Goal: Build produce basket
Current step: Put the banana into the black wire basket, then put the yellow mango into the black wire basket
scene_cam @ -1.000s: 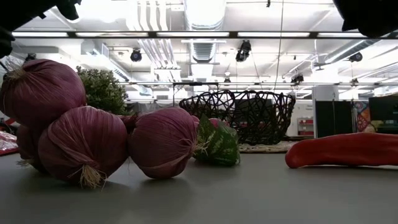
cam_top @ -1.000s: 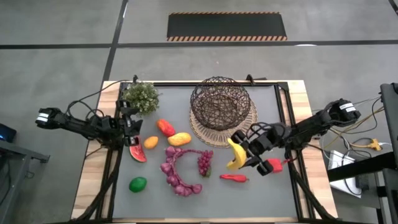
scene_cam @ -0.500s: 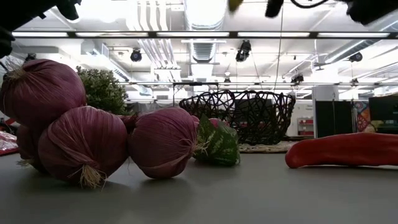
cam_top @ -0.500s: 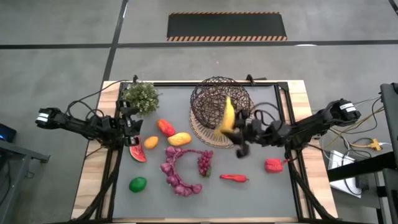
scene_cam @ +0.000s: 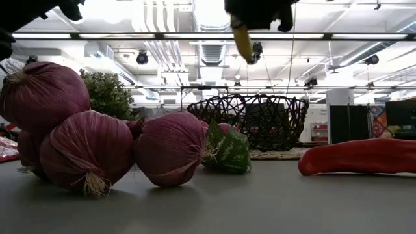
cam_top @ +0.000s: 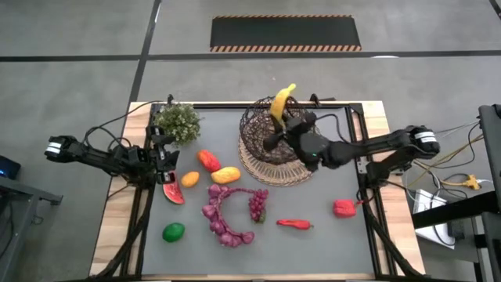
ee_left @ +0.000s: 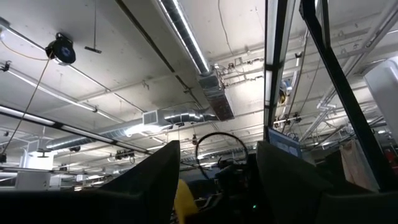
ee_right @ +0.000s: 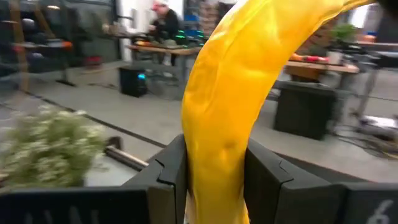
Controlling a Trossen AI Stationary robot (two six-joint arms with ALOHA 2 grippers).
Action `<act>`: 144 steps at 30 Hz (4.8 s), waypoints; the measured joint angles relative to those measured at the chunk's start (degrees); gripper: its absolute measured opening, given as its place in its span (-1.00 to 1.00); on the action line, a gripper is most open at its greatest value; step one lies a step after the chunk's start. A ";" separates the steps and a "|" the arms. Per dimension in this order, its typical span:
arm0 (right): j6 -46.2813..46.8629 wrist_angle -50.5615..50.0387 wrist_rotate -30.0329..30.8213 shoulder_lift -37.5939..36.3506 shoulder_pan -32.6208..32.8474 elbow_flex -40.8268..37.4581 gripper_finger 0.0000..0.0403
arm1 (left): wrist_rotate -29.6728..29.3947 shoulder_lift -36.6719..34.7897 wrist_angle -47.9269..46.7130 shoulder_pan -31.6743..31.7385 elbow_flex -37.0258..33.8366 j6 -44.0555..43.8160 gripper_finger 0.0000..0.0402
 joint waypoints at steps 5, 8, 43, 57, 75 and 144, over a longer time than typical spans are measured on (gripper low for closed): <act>9.13 0.98 12.41 6.58 -4.58 3.11 -0.49 | 0.00 -0.09 -0.02 0.00 0.00 0.00 -0.03; 11.53 0.80 15.61 11.10 -7.56 4.49 -0.48 | 0.00 -0.09 -0.02 -0.02 0.00 0.00 -0.03; 34.89 0.84 15.61 36.06 -15.07 14.28 -0.46 | -0.13 -0.22 -0.04 0.00 0.00 0.00 -0.03; 27.81 0.72 15.09 35.85 -15.31 14.93 -0.24 | -0.13 -0.35 -0.06 -0.02 0.00 0.00 -0.03; 21.62 0.49 13.53 34.06 -14.33 14.88 0.10 | -0.11 -0.35 -0.02 -0.01 0.00 -0.01 -0.03; -9.72 -9.41 -32.45 -23.82 27.70 -27.19 0.10 | 0.82 55.13 -114.44 6.97 55.10 -31.01 0.38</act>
